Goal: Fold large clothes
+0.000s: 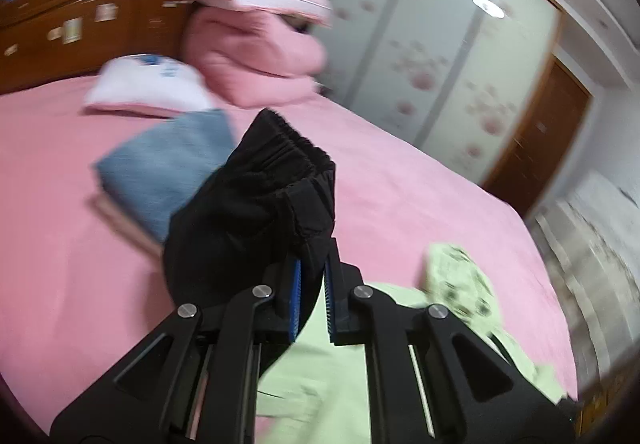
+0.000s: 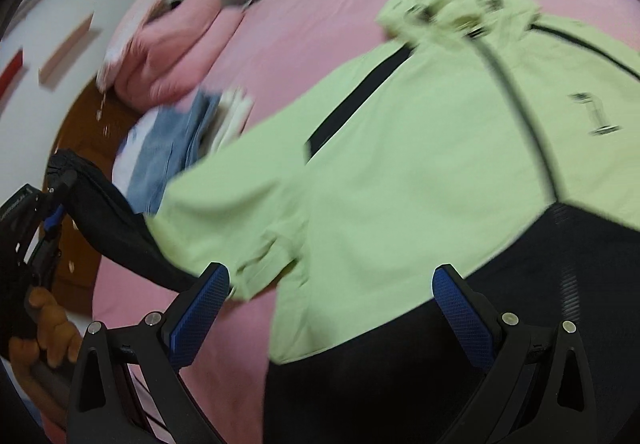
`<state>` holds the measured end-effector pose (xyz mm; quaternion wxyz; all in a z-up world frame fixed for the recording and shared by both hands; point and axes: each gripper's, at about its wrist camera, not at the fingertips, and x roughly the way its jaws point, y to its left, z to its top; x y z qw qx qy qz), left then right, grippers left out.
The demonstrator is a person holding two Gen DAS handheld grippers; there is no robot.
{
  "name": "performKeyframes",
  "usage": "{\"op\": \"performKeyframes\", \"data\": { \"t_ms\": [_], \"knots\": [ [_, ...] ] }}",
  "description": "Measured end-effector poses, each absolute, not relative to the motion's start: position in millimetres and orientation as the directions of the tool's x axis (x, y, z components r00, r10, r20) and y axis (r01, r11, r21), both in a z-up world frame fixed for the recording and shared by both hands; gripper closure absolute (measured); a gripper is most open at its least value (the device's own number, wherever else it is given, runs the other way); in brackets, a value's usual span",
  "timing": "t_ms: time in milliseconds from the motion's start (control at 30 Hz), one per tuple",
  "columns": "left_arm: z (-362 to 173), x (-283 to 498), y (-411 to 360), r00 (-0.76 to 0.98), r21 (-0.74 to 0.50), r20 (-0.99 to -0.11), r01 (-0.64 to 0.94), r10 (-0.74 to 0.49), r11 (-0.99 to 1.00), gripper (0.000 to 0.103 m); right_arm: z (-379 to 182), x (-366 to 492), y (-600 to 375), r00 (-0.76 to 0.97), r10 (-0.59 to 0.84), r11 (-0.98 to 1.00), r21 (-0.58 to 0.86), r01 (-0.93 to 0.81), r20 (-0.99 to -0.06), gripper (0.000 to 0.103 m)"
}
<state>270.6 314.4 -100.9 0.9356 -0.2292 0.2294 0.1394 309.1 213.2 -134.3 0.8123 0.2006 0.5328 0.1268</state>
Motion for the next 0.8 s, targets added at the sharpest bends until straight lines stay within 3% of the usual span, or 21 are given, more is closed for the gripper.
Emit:
{"op": "performKeyframes", "data": {
  "t_ms": [133, 300, 500, 600, 633, 667, 800],
  "knots": [
    [-88.6, 302.1, 234.2, 0.875, -0.362, -0.483, -0.223, 0.022, 0.905, 0.096, -106.1, 321.1, 166.0, 0.463, 0.391, 0.88, 0.47, 0.066, -0.796, 0.0],
    [-110.5, 341.1, 144.2, 0.831, -0.344, -0.543, -0.09, -0.12, 0.935, 0.096, -87.5, 335.2, 102.5, 0.532, 0.333, 0.881, 0.458, 0.117, -0.778, 0.0],
    [-204.9, 380.2, 58.5, 0.587, -0.324, -0.765, 0.004, -0.264, 0.946, 0.095, -109.9, 336.3, 35.5, 0.522, 0.296, 0.853, 0.467, 0.233, -0.8, 0.0],
    [-259.8, 382.3, 38.9, 0.353, -0.36, -0.875, -0.013, -0.333, 0.933, 0.081, -118.0, 330.3, 19.6, 0.513, 0.3, 0.837, 0.48, 0.263, -0.804, 0.0],
    [-269.1, 380.2, 37.1, 0.319, -0.361, -0.886, -0.025, -0.335, 0.932, 0.068, -120.0, 327.9, 13.4, 0.507, 0.31, 0.83, 0.49, 0.269, -0.804, 0.0],
    [-278.5, 379.1, 40.4, 0.292, -0.36, -0.896, -0.037, -0.334, 0.932, 0.062, -122.6, 327.8, 11.6, 0.497, 0.322, 0.822, 0.499, 0.275, -0.806, 0.0],
    [-280.5, 372.7, 55.0, 0.317, -0.311, -0.908, -0.071, -0.274, 0.948, 0.057, -127.2, 343.6, 28.9, 0.447, 0.377, 0.799, 0.529, 0.285, -0.811, 0.0]
  ]
}}
